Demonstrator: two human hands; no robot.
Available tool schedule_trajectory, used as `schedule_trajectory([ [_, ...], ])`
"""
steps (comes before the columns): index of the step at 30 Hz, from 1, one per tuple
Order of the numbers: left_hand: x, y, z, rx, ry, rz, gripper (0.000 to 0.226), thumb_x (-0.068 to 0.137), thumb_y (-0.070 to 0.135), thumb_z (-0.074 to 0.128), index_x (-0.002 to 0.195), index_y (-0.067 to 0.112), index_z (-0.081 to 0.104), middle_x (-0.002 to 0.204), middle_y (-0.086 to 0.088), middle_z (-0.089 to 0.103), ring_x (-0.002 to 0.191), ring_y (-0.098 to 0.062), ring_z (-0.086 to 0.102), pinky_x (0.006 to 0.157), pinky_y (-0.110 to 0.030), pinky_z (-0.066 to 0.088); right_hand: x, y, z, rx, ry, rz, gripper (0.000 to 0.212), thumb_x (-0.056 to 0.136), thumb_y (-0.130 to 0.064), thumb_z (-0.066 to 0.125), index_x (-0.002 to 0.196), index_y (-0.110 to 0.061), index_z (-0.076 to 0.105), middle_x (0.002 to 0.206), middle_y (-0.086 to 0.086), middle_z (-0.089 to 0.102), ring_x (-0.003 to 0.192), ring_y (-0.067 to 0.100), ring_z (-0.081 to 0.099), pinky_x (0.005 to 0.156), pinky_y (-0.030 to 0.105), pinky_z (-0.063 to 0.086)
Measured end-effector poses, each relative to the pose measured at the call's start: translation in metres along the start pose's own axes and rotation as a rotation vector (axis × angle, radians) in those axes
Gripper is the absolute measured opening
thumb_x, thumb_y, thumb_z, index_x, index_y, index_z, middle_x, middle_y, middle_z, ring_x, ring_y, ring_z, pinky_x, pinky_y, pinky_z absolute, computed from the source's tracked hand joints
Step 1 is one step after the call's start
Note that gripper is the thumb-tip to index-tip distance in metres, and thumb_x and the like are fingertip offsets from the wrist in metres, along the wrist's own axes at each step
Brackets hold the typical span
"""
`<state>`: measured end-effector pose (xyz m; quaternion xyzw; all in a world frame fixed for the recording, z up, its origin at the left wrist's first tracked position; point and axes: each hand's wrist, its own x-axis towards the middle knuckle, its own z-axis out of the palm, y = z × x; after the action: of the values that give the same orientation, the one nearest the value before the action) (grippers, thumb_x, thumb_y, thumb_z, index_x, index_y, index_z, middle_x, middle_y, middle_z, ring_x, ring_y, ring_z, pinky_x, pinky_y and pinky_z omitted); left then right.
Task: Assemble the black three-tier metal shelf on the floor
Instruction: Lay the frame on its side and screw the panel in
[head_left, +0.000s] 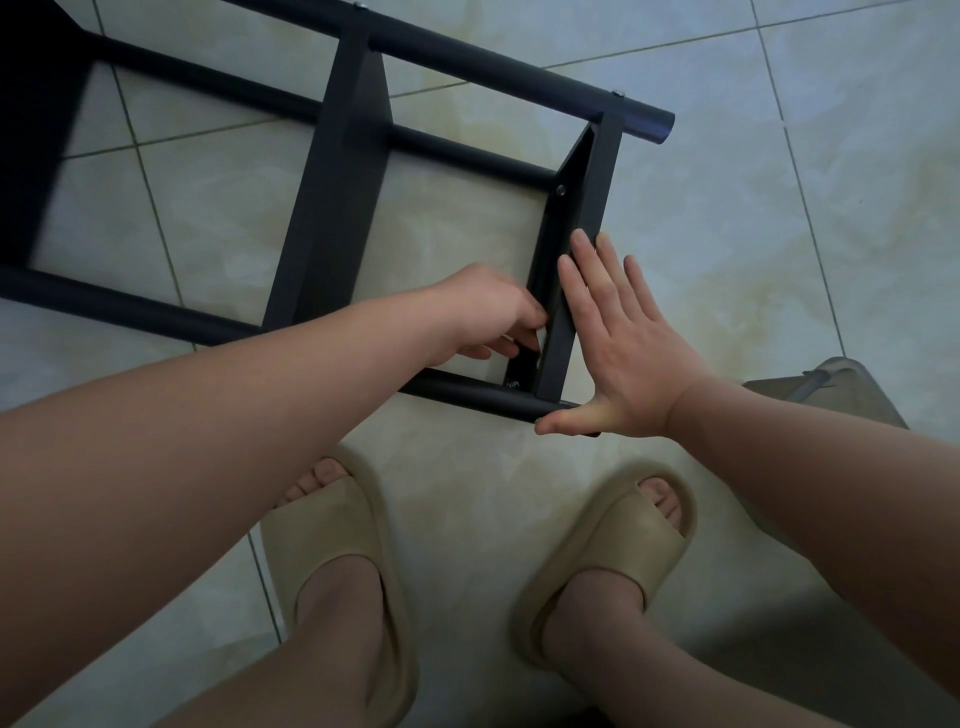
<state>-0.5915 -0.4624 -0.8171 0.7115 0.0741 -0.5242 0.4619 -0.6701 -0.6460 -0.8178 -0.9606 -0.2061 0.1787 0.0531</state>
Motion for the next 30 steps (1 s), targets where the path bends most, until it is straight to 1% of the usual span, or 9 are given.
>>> schedule_trajectory([
  [2, -0.001, -0.001, 0.001, 0.020, -0.001, -0.005, 0.007, 0.095, 0.027, 0.064, 0.094, 0.025, 0.070, 0.077, 0.008, 0.075, 0.079, -0.012, 0.069, 0.074, -0.031, 0.045, 0.000, 0.000, 0.001, -0.001, 0.001, 0.000, 0.140, 0.069, -0.101, 0.029, 0.160, 0.001, 0.000, 0.168, 0.021, -0.009, 0.155, 0.038, -0.011, 0.126, 0.057, 0.002],
  [5, -0.001, -0.001, 0.003, -0.017, -0.017, -0.031, 0.012, 0.096, 0.027, 0.063, 0.100, 0.021, 0.071, 0.079, 0.006, 0.075, 0.080, -0.013, 0.069, 0.075, -0.030, 0.045, 0.000, 0.001, 0.001, -0.003, 0.000, 0.000, 0.140, 0.069, -0.101, 0.028, 0.160, 0.001, -0.001, 0.168, 0.020, -0.010, 0.155, 0.038, -0.012, 0.126, 0.057, 0.002],
  [8, -0.001, 0.001, 0.004, -0.027, -0.017, -0.052, 0.016, 0.096, 0.025, 0.062, 0.105, 0.015, 0.071, 0.076, 0.005, 0.075, 0.077, -0.012, 0.069, 0.075, -0.029, 0.046, 0.000, 0.001, 0.002, 0.000, 0.008, -0.002, 0.140, 0.069, -0.101, 0.028, 0.160, 0.001, 0.000, 0.168, 0.020, -0.010, 0.155, 0.038, -0.011, 0.126, 0.057, 0.002],
  [13, -0.003, 0.005, 0.006, -0.005, -0.034, -0.068, 0.020, 0.100, 0.022, 0.057, 0.112, 0.010, 0.068, 0.080, 0.001, 0.073, 0.076, -0.012, 0.068, 0.081, -0.030, 0.048, 0.001, 0.001, 0.004, 0.003, 0.020, -0.008, 0.140, 0.069, -0.102, 0.028, 0.160, 0.001, -0.001, 0.168, 0.020, -0.009, 0.155, 0.038, -0.010, 0.126, 0.057, 0.000],
  [17, -0.004, 0.007, 0.005, 0.023, -0.051, -0.066, 0.014, 0.102, 0.021, 0.054, 0.107, 0.012, 0.063, 0.082, 0.001, 0.072, 0.078, -0.012, 0.066, 0.079, -0.029, 0.046, 0.000, 0.002, 0.005, -0.002, 0.026, -0.012, 0.139, 0.069, -0.102, 0.026, 0.160, 0.000, -0.001, 0.168, 0.020, -0.009, 0.155, 0.038, -0.010, 0.125, 0.057, 0.000],
  [20, -0.004, 0.007, 0.003, 0.056, -0.071, -0.053, 0.014, 0.103, 0.021, 0.051, 0.105, 0.013, 0.063, 0.083, 0.002, 0.072, 0.082, -0.012, 0.066, 0.080, -0.029, 0.046, 0.000, 0.002, 0.005, -0.002, 0.034, -0.016, 0.138, 0.070, -0.102, 0.025, 0.160, 0.000, -0.001, 0.168, 0.020, -0.008, 0.155, 0.038, -0.010, 0.125, 0.057, 0.000],
  [25, -0.003, 0.002, -0.002, 0.093, -0.088, -0.035, 0.016, 0.103, 0.019, 0.051, 0.094, 0.017, 0.064, 0.079, 0.006, 0.073, 0.081, -0.008, 0.066, 0.076, -0.027, 0.045, 0.001, 0.002, 0.005, 0.003, 0.033, -0.016, 0.138, 0.070, -0.102, 0.024, 0.160, 0.000, -0.001, 0.168, 0.020, -0.008, 0.155, 0.039, -0.009, 0.125, 0.057, 0.000],
  [28, -0.003, -0.004, -0.007, 0.098, -0.102, -0.020, 0.017, 0.102, 0.018, 0.051, 0.090, 0.019, 0.062, 0.076, 0.007, 0.075, 0.081, -0.008, 0.067, 0.077, -0.029, 0.045, 0.000, 0.002, 0.004, -0.001, 0.028, -0.012, 0.139, 0.069, -0.102, 0.024, 0.160, 0.000, -0.001, 0.168, 0.020, -0.008, 0.155, 0.038, -0.009, 0.125, 0.057, 0.000],
  [30, -0.004, -0.008, -0.010, 0.118, -0.113, 0.000, 0.016, 0.102, 0.017, 0.052, 0.090, 0.020, 0.063, 0.077, 0.008, 0.075, 0.085, -0.010, 0.068, 0.077, -0.029, 0.046, 0.000, 0.002, 0.004, -0.003, 0.027, -0.012, 0.139, 0.069, -0.102, 0.024, 0.160, 0.001, 0.000, 0.168, 0.021, -0.008, 0.155, 0.039, -0.009, 0.125, 0.057, 0.000],
])
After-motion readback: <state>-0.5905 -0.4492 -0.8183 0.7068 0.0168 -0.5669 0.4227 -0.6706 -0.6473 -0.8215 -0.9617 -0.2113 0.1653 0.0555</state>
